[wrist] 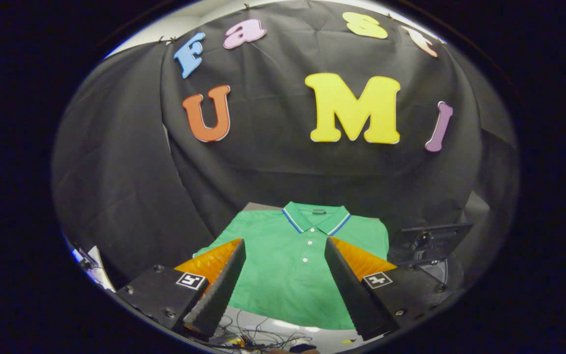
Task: Put the clothes into the washing machine and then close the washing machine lid.
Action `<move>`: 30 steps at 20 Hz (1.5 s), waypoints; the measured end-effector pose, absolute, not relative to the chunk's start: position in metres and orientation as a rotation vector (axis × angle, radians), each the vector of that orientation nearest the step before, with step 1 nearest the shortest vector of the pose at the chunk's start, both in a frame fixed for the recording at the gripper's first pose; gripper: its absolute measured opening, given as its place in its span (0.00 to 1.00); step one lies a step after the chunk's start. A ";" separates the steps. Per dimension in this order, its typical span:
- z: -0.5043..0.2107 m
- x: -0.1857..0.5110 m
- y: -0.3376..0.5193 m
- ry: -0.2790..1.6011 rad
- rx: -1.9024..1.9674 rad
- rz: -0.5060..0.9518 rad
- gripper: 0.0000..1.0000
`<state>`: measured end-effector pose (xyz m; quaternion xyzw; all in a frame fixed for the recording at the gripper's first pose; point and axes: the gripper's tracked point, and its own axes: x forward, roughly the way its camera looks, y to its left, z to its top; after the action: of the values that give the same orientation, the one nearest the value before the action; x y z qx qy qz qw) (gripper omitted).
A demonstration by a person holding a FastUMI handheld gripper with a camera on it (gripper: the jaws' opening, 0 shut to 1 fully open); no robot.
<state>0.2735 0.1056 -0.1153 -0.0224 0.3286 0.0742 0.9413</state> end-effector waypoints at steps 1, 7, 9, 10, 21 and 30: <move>-0.127 0.284 0.099 0.715 -0.071 0.127 1.00; -0.181 0.327 0.089 0.935 -0.148 0.103 1.00; -0.200 0.334 0.087 1.024 -0.149 0.096 1.00; -0.208 0.336 0.088 1.064 -0.145 0.097 1.00; -0.244 0.344 0.090 1.305 -0.142 0.029 1.00; -0.241 0.344 0.088 1.372 -0.098 -0.017 0.72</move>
<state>0.3443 0.0880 -0.2409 -0.0451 0.6333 -0.0078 0.7725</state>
